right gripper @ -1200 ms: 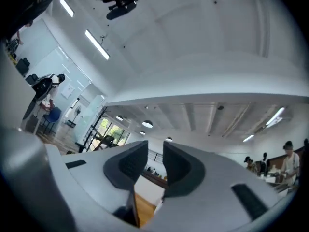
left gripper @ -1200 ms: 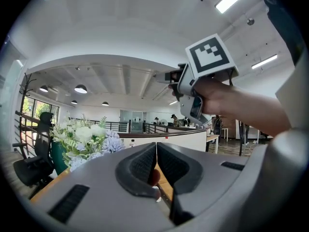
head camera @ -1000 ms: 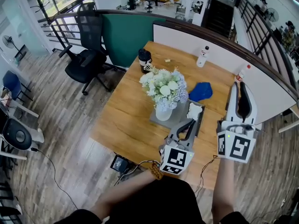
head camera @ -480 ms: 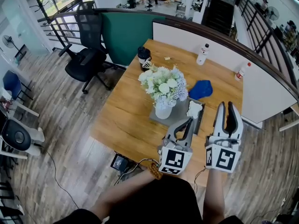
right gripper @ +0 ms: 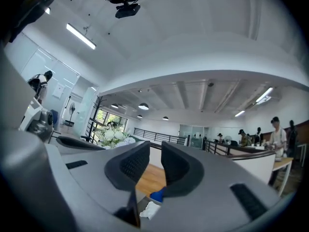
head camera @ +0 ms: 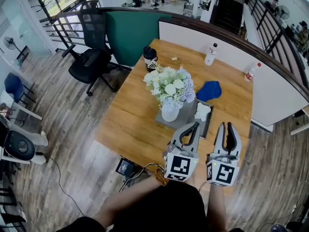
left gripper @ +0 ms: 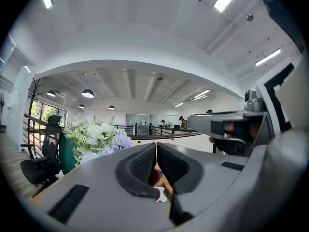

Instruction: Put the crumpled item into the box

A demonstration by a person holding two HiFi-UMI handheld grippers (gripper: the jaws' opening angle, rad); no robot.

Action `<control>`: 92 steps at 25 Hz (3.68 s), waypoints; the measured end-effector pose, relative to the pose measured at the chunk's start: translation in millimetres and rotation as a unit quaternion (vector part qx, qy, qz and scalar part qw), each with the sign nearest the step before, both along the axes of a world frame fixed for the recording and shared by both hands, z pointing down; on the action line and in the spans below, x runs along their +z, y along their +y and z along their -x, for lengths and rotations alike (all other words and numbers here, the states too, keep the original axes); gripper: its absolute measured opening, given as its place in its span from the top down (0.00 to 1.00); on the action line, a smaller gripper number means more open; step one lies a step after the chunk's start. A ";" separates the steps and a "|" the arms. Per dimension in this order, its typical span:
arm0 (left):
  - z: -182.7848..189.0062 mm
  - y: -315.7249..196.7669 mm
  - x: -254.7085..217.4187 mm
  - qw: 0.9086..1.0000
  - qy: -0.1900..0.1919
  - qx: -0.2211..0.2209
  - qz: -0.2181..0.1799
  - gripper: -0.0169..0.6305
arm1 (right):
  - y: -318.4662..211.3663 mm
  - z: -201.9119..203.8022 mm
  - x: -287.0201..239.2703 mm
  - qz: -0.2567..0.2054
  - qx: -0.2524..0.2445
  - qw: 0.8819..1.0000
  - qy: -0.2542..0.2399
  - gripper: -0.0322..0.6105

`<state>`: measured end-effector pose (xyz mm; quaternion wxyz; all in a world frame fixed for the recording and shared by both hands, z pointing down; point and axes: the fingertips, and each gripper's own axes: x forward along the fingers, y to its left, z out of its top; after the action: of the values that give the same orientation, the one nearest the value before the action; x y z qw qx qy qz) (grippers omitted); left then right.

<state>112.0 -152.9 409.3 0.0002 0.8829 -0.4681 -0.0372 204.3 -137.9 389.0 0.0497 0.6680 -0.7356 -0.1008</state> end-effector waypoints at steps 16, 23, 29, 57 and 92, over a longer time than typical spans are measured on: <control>4.6 8.6 10.4 1.000 -0.008 -0.001 -0.006 0.94 | 15.3 3.9 65.0 0.069 0.005 0.998 -0.012 0.85; -0.5 10.6 14.1 1.000 -0.015 0.008 -0.008 0.94 | 19.5 4.4 63.2 0.052 0.020 0.998 -0.007 0.91; -5.1 10.3 14.5 1.000 -0.014 0.011 -0.009 0.94 | 24.4 11.8 57.5 0.045 0.017 0.999 -0.006 0.93; 0.0 6.7 24.6 1.000 -0.009 0.004 0.010 0.94 | 29.1 22.4 79.8 0.080 -0.004 0.997 -0.004 0.94; -8.9 14.3 31.8 0.999 -0.018 0.021 0.018 0.94 | 26.1 16.1 96.0 0.102 -0.011 0.994 0.030 0.94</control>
<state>120.9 -138.6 441.1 0.0084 0.8930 -0.4498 -0.0132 188.2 -111.8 485.1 0.1388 0.6482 -0.7473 -0.0454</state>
